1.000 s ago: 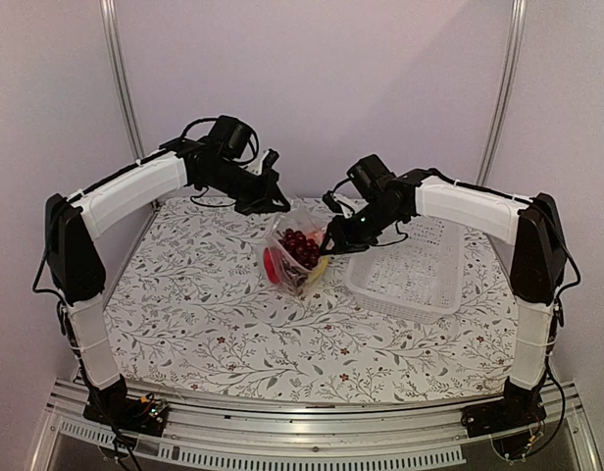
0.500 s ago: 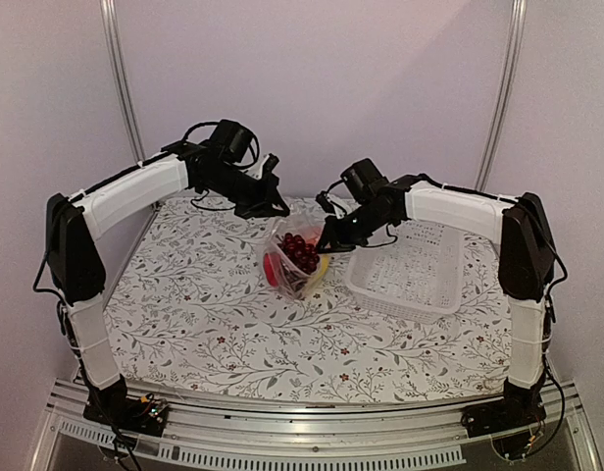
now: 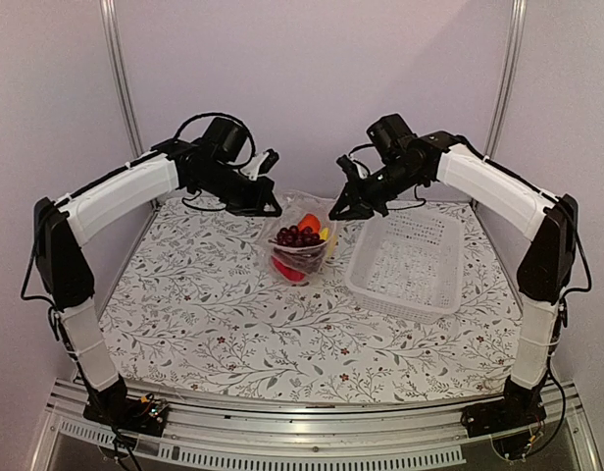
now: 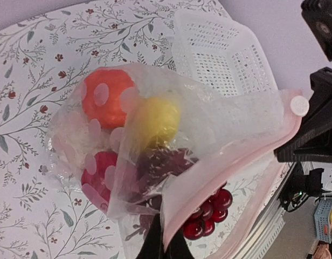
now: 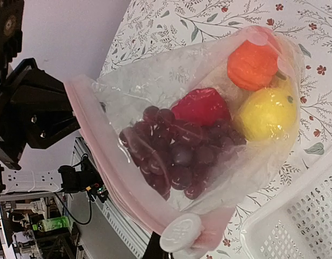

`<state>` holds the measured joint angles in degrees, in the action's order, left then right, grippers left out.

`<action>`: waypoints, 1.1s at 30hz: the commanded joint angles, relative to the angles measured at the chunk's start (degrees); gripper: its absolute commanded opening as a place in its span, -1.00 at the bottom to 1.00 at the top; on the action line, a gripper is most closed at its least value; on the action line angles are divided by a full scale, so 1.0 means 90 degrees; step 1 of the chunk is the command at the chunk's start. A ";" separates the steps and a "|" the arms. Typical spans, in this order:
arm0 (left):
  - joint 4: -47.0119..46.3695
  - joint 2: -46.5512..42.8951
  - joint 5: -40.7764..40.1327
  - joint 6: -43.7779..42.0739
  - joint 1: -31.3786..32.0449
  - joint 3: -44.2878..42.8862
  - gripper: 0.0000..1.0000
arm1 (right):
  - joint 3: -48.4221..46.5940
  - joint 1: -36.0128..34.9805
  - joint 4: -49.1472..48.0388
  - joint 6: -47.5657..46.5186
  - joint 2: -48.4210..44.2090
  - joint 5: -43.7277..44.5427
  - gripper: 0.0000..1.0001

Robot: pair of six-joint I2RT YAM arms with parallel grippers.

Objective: Place the food in the zip-top bag and seal the zipper
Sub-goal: Pass from the left arm to the right, then pass from the right arm to the left

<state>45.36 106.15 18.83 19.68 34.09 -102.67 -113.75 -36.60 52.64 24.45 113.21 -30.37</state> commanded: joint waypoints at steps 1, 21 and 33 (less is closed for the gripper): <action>-0.0069 -0.0465 0.0013 -0.0803 0.0336 0.0049 -0.95 | 0.0252 0.0198 0.0244 0.0333 -0.0322 -0.0812 -1.00; -0.2067 -0.2169 -0.1918 -0.2292 0.2329 0.1866 0.15 | -0.0059 0.0639 -0.0791 0.1433 -0.0111 -0.2254 -1.00; -0.1364 -0.0261 -0.2698 -0.1593 0.2327 0.0320 0.02 | 0.0425 0.0649 -0.1152 0.1629 -0.0272 -0.2417 -1.00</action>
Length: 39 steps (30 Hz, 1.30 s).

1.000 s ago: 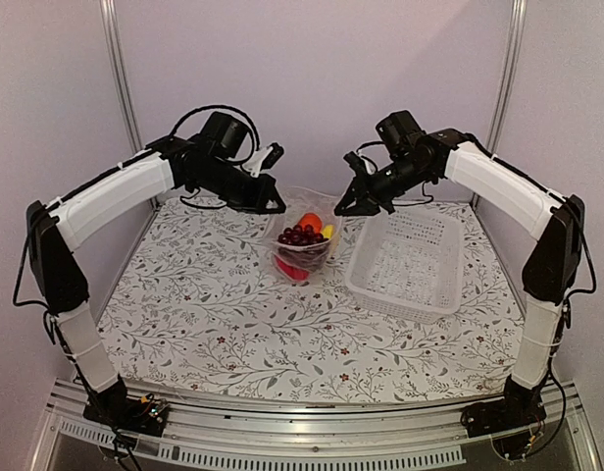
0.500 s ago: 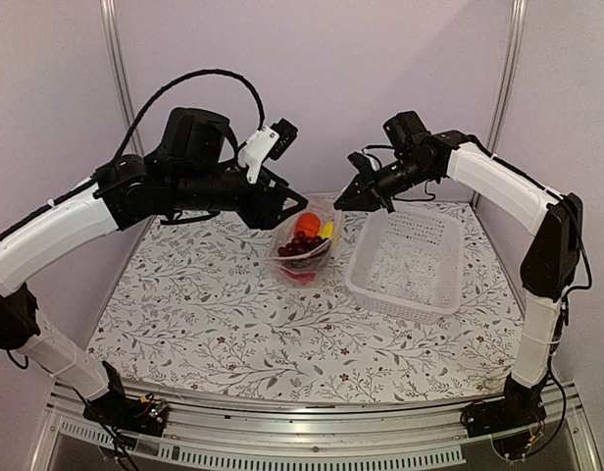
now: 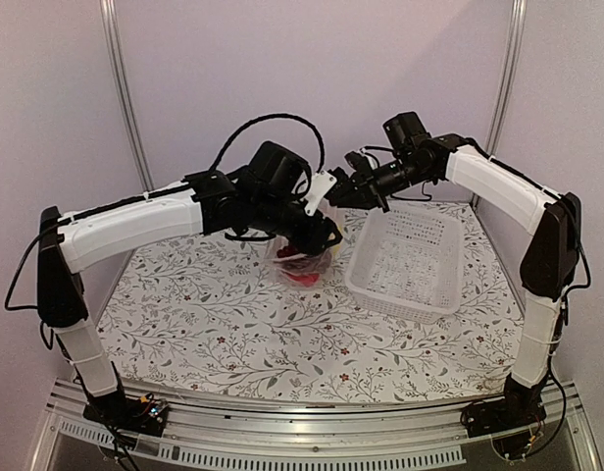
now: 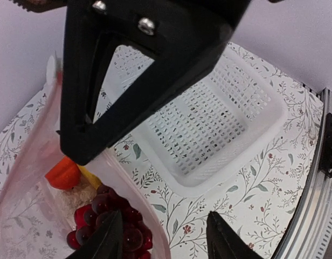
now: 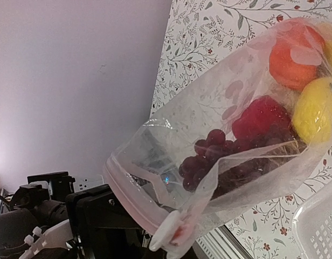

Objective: Place the food in the zip-top bag and seal the zipper
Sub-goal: Pass from the right arm to the left

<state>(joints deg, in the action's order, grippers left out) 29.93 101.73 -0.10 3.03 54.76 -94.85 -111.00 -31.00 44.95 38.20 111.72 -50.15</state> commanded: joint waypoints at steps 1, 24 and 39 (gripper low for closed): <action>0.0420 0.0302 -0.0784 0.0298 0.0031 -0.0630 -0.01 | 0.0139 0.0027 -0.0297 0.0102 -0.0124 -0.0210 -1.00; 0.0712 0.0913 -0.1256 0.0407 -0.0057 -0.0987 -0.27 | 0.0359 0.0027 -0.0609 0.0356 -0.0270 -0.0144 -0.96; 0.0766 0.0062 -0.0222 -0.0148 -0.0326 -0.0771 -1.00 | 0.0291 0.0257 -0.0526 -0.0708 -0.0789 -0.0010 0.35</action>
<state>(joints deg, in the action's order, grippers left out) 36.38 108.66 -8.23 5.17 53.76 -102.91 -107.48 -30.33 39.86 38.87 110.56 -51.62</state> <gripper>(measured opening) 0.010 0.518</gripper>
